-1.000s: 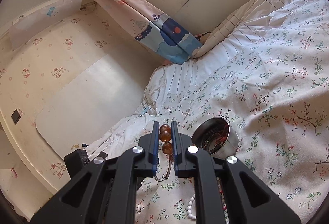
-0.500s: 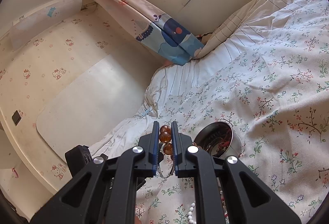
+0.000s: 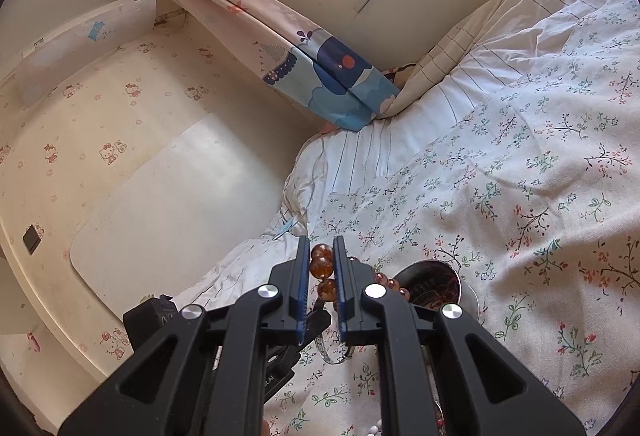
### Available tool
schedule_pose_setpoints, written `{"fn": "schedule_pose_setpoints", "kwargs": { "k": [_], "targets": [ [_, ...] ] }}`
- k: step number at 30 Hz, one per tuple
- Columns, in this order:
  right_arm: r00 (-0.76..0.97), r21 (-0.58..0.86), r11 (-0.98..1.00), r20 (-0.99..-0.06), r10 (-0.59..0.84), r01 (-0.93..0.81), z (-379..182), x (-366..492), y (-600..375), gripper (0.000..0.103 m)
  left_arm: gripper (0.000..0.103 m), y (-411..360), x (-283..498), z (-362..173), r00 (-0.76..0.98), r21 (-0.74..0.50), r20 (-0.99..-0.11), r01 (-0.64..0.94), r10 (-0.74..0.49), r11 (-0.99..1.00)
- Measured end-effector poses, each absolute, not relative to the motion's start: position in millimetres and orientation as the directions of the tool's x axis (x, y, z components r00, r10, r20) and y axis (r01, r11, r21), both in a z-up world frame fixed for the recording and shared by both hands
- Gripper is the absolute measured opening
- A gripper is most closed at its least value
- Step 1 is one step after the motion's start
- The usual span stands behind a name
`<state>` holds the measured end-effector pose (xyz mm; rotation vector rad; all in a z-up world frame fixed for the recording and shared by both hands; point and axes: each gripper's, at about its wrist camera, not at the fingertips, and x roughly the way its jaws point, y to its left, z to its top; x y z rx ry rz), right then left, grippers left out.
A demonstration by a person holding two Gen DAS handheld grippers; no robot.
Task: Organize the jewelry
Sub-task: 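Carry the amber bead bracelet toward the silver tin with the right tool, then lower the amber beads onto the tin rim with the right tool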
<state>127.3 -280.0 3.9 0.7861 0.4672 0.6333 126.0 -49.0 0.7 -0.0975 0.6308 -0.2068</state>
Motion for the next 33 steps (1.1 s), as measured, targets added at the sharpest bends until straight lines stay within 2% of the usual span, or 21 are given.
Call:
{"fn": "schedule_pose_setpoints", "kwargs": {
  "k": [9,11,14,16,20,26,27,29,30,33],
  "targets": [
    [0.735,0.77,0.544,-0.149,0.662,-0.334,3.6,131.1,-285.6,0.013,0.004,-46.9,134.1,-2.2,0.784,-0.155,-0.582,0.155,-0.216,0.976],
    [0.743,0.769,0.56,-0.173,0.646,-0.308,1.6,131.9,-288.4,0.013,0.004,-45.6,136.3,-3.4,0.781,-0.159,-0.586,0.152,-0.217,0.976],
    [0.736,0.745,0.64,-0.323,0.595,-0.19,-12.7,138.8,-288.6,0.016,0.004,-46.1,136.7,-4.1,0.78,-0.156,-0.588,0.151,-0.214,0.976],
    [0.673,0.725,0.678,-0.444,0.592,-0.117,-30.3,148.3,-283.8,0.038,0.004,-46.1,136.3,-4.0,0.78,-0.155,-0.588,0.15,-0.213,0.976],
    [0.548,0.543,0.839,-0.697,0.463,-0.018,-59.8,151.6,-264.3,0.04,0.004,-45.1,135.9,-4.3,0.781,-0.159,-0.588,0.142,-0.209,0.977],
    [0.47,0.248,0.964,-0.843,0.262,-0.094,-86.4,159.7,-228.4,0.046,0.004,-41.9,137.4,-4.0,0.779,-0.167,-0.591,0.138,-0.211,0.976],
    [0.48,0.222,0.969,-0.842,0.246,-0.107,-88.2,164.0,-224.8,0.046,0.004,-42.1,137.2,-3.8,0.779,-0.166,-0.591,0.139,-0.211,0.976],
    [0.474,0.271,0.957,-0.833,0.285,-0.098,-90.6,167.5,-229.1,0.021,0.004,-42.5,136.3,-3.7,0.78,-0.164,-0.59,0.139,-0.21,0.977],
    [0.463,0.32,0.944,-0.826,0.32,-0.081,-93.5,167.3,-235.7,0.012,0.004,-42.2,136.3,-3.8,0.78,-0.165,-0.59,0.138,-0.21,0.977],
    [0.506,0.491,0.871,-0.745,0.434,-0.022,-86.6,158.8,-267.2,0.012,0.004,-40.8,136.9,-4.3,0.778,-0.172,-0.592,0.134,-0.211,0.976]
  ]
}}
